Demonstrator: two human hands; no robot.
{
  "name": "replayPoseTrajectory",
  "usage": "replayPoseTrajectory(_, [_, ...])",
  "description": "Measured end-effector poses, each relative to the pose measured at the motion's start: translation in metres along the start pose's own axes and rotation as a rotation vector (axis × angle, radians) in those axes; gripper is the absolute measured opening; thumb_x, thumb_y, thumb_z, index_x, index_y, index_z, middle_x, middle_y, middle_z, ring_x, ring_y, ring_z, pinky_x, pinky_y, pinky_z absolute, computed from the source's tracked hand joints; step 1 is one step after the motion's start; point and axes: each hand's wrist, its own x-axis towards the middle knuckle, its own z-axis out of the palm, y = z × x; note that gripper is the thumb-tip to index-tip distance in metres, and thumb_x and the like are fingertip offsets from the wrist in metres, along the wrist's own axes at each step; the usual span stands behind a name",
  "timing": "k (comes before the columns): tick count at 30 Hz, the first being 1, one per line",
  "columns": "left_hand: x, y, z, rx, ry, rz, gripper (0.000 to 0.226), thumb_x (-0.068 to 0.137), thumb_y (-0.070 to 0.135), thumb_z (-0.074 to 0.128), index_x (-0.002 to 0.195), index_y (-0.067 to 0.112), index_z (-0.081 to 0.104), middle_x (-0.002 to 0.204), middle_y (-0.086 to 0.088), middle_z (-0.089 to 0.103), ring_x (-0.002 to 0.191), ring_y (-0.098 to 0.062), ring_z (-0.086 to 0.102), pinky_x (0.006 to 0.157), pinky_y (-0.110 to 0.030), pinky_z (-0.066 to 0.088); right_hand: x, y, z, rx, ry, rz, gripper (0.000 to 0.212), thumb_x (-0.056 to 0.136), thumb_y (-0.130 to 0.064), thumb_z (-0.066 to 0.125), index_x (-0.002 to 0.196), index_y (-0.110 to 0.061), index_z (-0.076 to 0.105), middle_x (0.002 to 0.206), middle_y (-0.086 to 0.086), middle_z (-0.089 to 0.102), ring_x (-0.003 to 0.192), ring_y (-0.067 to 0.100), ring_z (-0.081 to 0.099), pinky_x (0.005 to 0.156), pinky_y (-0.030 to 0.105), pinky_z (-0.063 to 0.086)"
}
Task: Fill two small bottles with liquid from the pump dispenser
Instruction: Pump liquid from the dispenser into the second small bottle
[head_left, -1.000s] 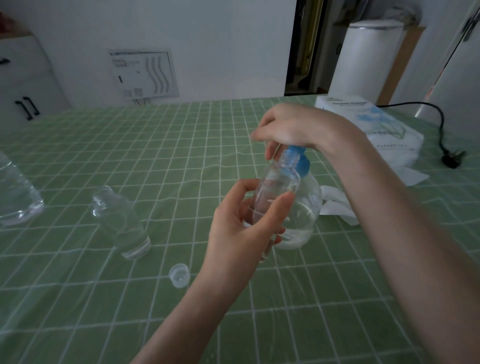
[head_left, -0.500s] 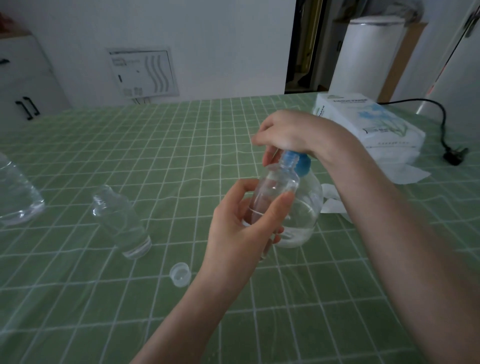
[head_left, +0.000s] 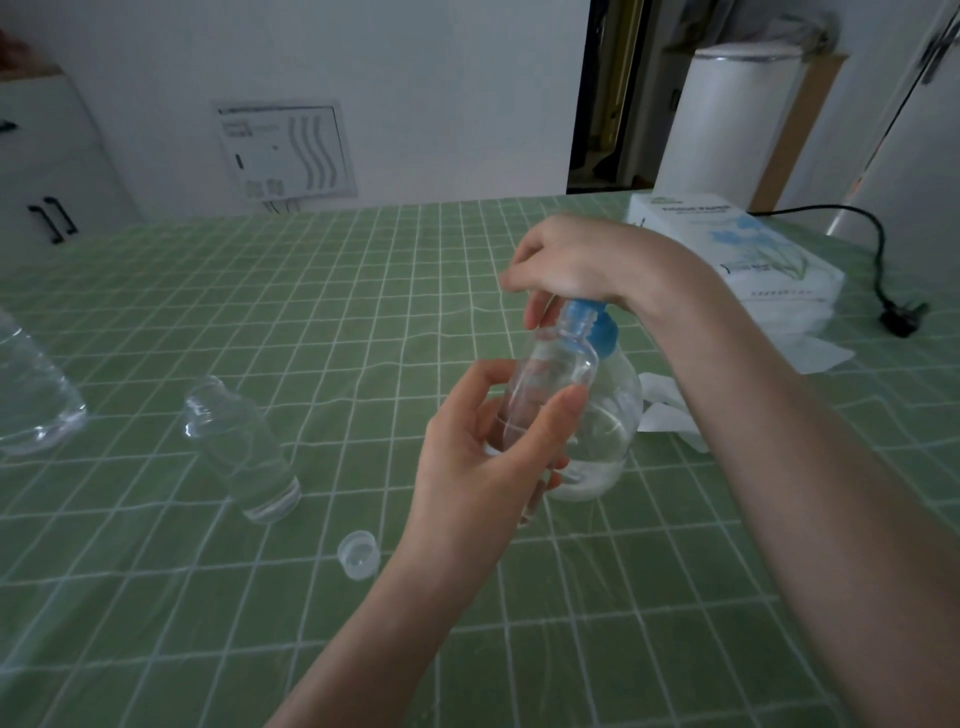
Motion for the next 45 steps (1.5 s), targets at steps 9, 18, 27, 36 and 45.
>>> replayPoseTrajectory(9, [-0.001,-0.001,0.0,0.027,0.008,-0.018,0.036,0.063,0.05,0.065,0.089,0.025,0.062,0.069,0.003,0.069,0.054,-0.008,0.061,0.048,-0.021,0.048,0.0,0.004,0.006,0.032,-0.008,-0.002,0.032,0.096,-0.026,0.051,0.118,-0.004,0.062,0.108,0.014,0.07,0.103,0.028,0.066,0.094,0.038,0.047])
replayPoseTrajectory(18, [0.0,0.0,0.001,-0.007,0.002,0.004,0.027,0.066,0.046,0.066,0.086,0.028,0.064,0.07,0.002,0.07,0.056,-0.008,0.062,0.05,-0.019,0.05,-0.001,0.003,-0.003,0.047,0.045,-0.022,0.041,0.096,-0.029,0.05,0.121,0.001,0.062,0.103,0.016,0.073,0.102,0.031,0.068,0.093,0.041,0.049])
replayPoseTrajectory(27, [-0.001,0.0,0.002,0.001,0.009,-0.01,0.038,0.06,0.051,0.065,0.088,0.026,0.062,0.068,0.003,0.07,0.053,-0.007,0.061,0.046,-0.017,0.046,0.001,0.004,0.002,0.024,-0.008,-0.001,0.041,0.097,-0.033,0.047,0.127,-0.007,0.057,0.112,0.011,0.068,0.106,0.027,0.062,0.082,0.036,0.038])
replayPoseTrajectory(36, [-0.001,0.001,0.002,0.018,0.021,-0.006,0.04,0.059,0.053,0.064,0.089,0.026,0.062,0.07,0.003,0.07,0.054,-0.007,0.061,0.045,-0.015,0.044,0.002,0.005,0.002,0.021,0.003,-0.003,0.041,0.097,-0.034,0.048,0.127,-0.008,0.057,0.114,0.011,0.067,0.106,0.026,0.062,0.081,0.034,0.038])
replayPoseTrajectory(45, [0.0,-0.001,0.001,0.01,0.015,-0.009,0.034,0.064,0.051,0.066,0.089,0.027,0.062,0.069,0.003,0.07,0.055,-0.008,0.062,0.05,-0.019,0.049,0.003,0.003,-0.002,-0.011,-0.028,-0.004,0.046,0.095,-0.038,0.047,0.132,-0.01,0.055,0.114,0.01,0.067,0.109,0.026,0.06,0.084,0.036,0.039])
